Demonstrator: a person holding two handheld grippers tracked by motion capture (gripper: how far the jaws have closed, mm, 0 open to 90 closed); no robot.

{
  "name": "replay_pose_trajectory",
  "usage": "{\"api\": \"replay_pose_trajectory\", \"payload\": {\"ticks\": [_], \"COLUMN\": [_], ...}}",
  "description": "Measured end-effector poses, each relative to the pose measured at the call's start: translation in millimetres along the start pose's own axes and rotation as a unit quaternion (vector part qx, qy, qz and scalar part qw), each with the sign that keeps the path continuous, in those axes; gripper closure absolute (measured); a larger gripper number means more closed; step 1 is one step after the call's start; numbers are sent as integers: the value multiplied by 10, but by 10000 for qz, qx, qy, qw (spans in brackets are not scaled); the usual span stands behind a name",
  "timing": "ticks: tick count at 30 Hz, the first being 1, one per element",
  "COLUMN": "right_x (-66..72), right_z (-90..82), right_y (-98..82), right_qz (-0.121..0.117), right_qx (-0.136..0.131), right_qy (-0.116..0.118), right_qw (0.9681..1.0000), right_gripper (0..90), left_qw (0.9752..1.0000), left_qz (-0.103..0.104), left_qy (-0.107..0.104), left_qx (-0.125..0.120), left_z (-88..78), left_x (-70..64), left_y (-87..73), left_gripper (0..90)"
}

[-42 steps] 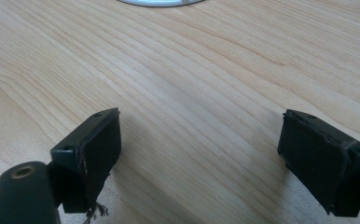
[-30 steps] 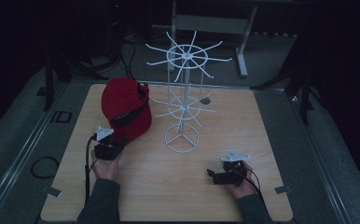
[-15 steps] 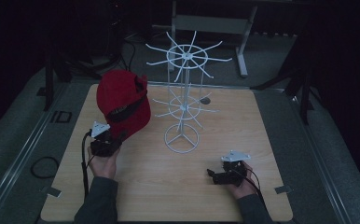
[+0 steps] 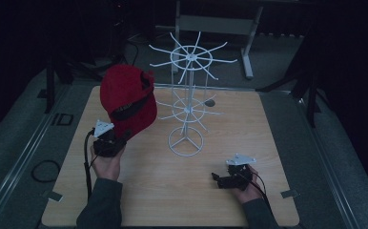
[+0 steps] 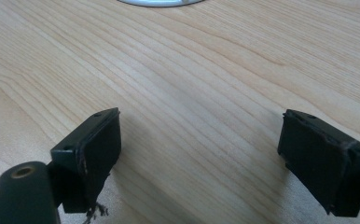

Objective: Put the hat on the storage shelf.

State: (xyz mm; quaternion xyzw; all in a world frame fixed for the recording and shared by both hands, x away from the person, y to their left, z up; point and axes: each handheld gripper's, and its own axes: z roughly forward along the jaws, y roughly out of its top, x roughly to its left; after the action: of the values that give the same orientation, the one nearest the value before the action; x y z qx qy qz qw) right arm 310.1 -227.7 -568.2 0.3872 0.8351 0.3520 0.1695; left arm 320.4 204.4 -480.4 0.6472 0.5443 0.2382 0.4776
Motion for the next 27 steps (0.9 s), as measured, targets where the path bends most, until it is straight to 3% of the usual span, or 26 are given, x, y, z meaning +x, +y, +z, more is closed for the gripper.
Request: {"api": "replay_pose_trajectory", "payload": {"ticks": [4,27], "right_x": [-1,-3], "right_z": [0,-1], "right_y": [0,0], "right_qz": [-4,-20], "right_qx": [2,3], "right_qy": [-3,-2], "right_qw": [10000,10000], "right_gripper": [131,131], "left_qw": [10000,9997], "left_qz": [-17,-55], "left_qy": [85,57], "left_qx": [-41,-233], "left_z": [-19,-110], "left_x": [-8,-54], "left_y": [28,175], "left_gripper": [858,857]}}
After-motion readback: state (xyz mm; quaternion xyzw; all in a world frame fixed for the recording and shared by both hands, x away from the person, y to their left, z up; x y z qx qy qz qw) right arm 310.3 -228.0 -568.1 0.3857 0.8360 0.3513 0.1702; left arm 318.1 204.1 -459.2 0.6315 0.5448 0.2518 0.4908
